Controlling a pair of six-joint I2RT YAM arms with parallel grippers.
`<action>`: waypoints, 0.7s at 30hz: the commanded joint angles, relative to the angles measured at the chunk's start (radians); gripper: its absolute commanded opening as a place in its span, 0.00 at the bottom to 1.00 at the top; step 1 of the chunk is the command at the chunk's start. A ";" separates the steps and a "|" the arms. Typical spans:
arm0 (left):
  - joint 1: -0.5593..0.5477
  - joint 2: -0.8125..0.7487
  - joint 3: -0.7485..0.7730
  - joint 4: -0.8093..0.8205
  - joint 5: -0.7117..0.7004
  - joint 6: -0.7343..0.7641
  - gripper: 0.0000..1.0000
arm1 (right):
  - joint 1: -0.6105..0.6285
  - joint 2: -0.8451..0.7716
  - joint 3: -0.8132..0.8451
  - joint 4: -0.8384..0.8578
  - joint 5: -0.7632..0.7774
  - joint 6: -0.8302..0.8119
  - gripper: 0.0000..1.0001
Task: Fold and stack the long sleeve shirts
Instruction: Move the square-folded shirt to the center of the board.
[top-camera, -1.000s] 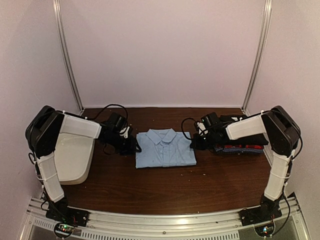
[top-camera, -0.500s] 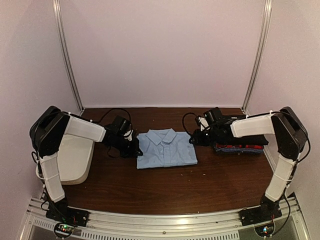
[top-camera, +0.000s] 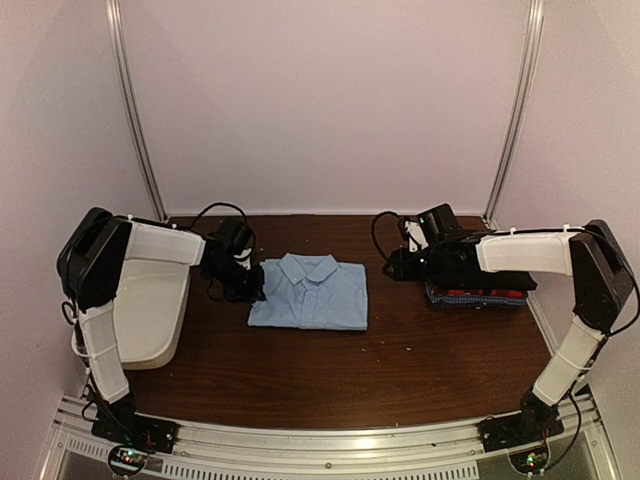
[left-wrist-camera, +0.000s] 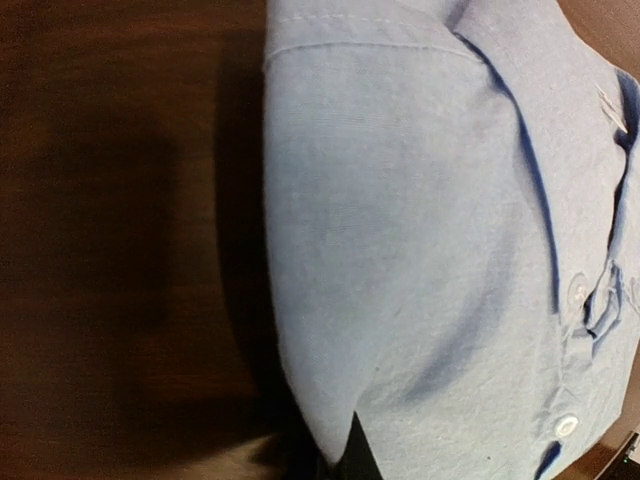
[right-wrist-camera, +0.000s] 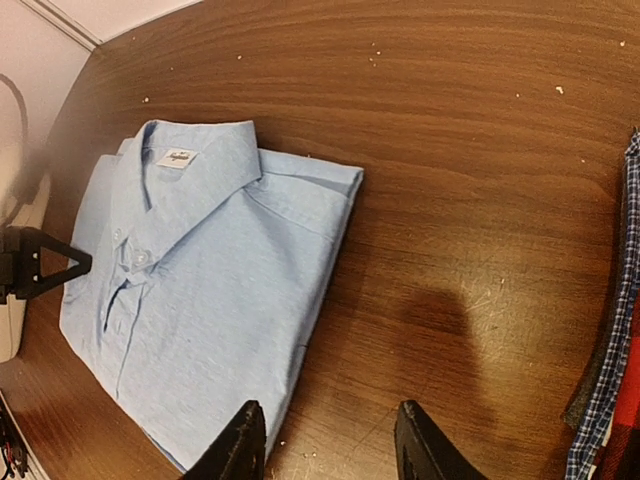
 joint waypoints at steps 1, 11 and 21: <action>0.086 -0.029 0.060 -0.131 -0.140 0.122 0.00 | 0.004 -0.049 -0.018 -0.026 0.059 -0.020 0.46; 0.223 0.007 0.161 -0.242 -0.248 0.285 0.00 | 0.004 -0.069 -0.026 -0.054 0.099 -0.026 0.48; 0.266 0.040 0.202 -0.259 -0.267 0.332 0.00 | 0.004 -0.088 -0.036 -0.110 0.185 -0.038 0.48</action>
